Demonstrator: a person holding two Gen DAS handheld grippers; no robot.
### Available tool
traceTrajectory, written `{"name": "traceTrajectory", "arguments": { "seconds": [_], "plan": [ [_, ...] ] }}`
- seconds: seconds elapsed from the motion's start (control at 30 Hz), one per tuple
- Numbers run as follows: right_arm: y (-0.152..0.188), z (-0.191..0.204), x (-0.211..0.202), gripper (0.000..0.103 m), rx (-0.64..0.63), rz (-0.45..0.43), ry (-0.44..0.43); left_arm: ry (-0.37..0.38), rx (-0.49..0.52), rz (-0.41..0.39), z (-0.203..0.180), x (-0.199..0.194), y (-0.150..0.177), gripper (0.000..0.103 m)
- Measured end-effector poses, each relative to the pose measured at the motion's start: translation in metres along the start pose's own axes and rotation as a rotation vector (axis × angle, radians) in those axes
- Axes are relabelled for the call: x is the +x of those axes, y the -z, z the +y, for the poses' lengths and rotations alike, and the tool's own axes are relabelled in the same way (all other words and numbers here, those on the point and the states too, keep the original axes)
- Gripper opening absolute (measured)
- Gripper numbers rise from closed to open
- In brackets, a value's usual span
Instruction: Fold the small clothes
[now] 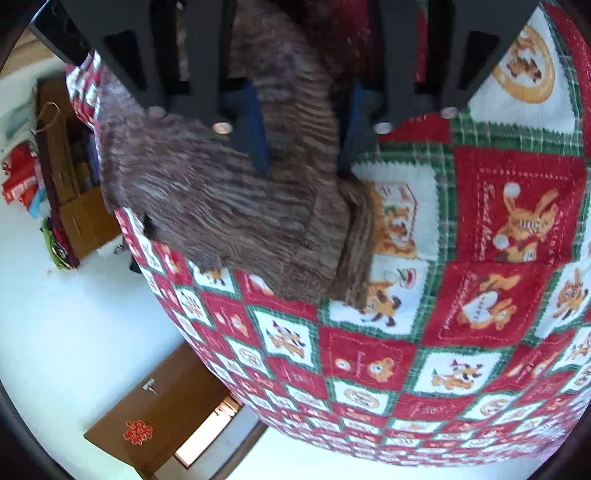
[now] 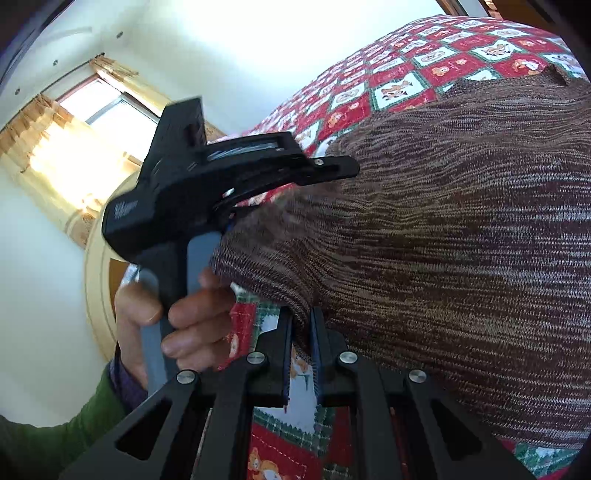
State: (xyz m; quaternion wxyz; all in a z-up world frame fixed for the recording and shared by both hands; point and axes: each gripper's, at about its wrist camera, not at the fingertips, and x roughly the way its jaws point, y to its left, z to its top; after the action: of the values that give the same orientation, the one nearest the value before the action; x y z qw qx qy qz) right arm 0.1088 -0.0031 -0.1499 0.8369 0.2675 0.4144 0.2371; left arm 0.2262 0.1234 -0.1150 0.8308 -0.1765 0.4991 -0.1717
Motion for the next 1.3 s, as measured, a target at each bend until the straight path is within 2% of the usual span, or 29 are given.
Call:
{"name": "traceTrajectory", "arguments": {
  "seconds": [0.03, 0.07, 0.1, 0.17, 0.27, 0.33, 0.4, 0.47, 0.5, 0.57, 0.6, 0.63, 0.7, 0.87, 1.03, 1.13, 1.3],
  "plan": [
    [0.0, 0.001, -0.002, 0.012, 0.003, 0.003, -0.004, -0.009, -0.001, -0.005, 0.002, 0.001, -0.001, 0.022],
    [-0.001, 0.001, -0.008, 0.012, 0.011, 0.001, -0.016, -0.017, 0.0, -0.01, 0.005, 0.0, 0.0, 0.019],
    [-0.003, 0.001, -0.02, 0.012, 0.019, -0.026, -0.023, -0.012, 0.003, -0.011, 0.007, -0.001, 0.001, 0.019],
    [-0.01, -0.005, -0.051, 0.012, 0.033, -0.116, 0.021, -0.009, 0.011, -0.01, 0.011, -0.004, 0.003, 0.019],
    [-0.031, -0.026, -0.086, 0.012, 0.083, -0.226, 0.148, -0.013, 0.015, -0.011, 0.011, -0.004, 0.001, 0.022],
    [-0.051, -0.046, -0.093, 0.01, 0.117, -0.238, 0.318, -0.016, 0.016, -0.011, 0.01, -0.003, 0.001, 0.029],
    [-0.061, -0.062, -0.093, 0.01, 0.12, -0.255, 0.397, -0.016, 0.02, -0.014, 0.007, -0.001, 0.0, 0.038],
    [-0.064, -0.08, -0.073, 0.009, 0.13, -0.202, 0.432, -0.031, 0.039, -0.021, 0.0, 0.001, 0.001, 0.043],
    [-0.062, -0.09, -0.062, 0.006, 0.142, -0.188, 0.417, -0.047, 0.052, -0.027, -0.002, 0.001, 0.002, 0.042],
    [-0.058, -0.094, -0.065, 0.005, 0.151, -0.218, 0.388, -0.086, 0.09, -0.037, -0.008, 0.003, 0.004, 0.035],
    [-0.06, -0.095, -0.067, 0.005, 0.166, -0.211, 0.381, -0.102, 0.098, -0.043, -0.01, 0.003, 0.004, 0.025],
    [-0.059, -0.096, -0.067, 0.005, 0.17, -0.211, 0.375, -0.108, 0.091, -0.046, -0.009, 0.003, 0.004, 0.019],
    [-0.061, -0.099, -0.065, 0.005, 0.172, -0.22, 0.365, -0.089, 0.064, -0.049, -0.007, 0.001, 0.002, 0.014],
    [-0.06, -0.101, -0.067, 0.005, 0.173, -0.227, 0.361, -0.059, 0.093, -0.087, -0.026, -0.012, 0.0, 0.012],
    [-0.059, -0.104, -0.088, 0.008, 0.221, -0.298, 0.293, -0.016, 0.217, -0.14, -0.078, -0.029, 0.003, 0.011],
    [-0.059, -0.105, -0.11, 0.008, 0.228, -0.371, 0.277, 0.039, 0.297, -0.116, -0.11, -0.024, 0.014, 0.011],
    [-0.057, -0.12, -0.128, 0.009, 0.307, -0.421, 0.257, 0.064, 0.38, -0.029, -0.146, 0.004, 0.047, 0.011]
  ]
}}
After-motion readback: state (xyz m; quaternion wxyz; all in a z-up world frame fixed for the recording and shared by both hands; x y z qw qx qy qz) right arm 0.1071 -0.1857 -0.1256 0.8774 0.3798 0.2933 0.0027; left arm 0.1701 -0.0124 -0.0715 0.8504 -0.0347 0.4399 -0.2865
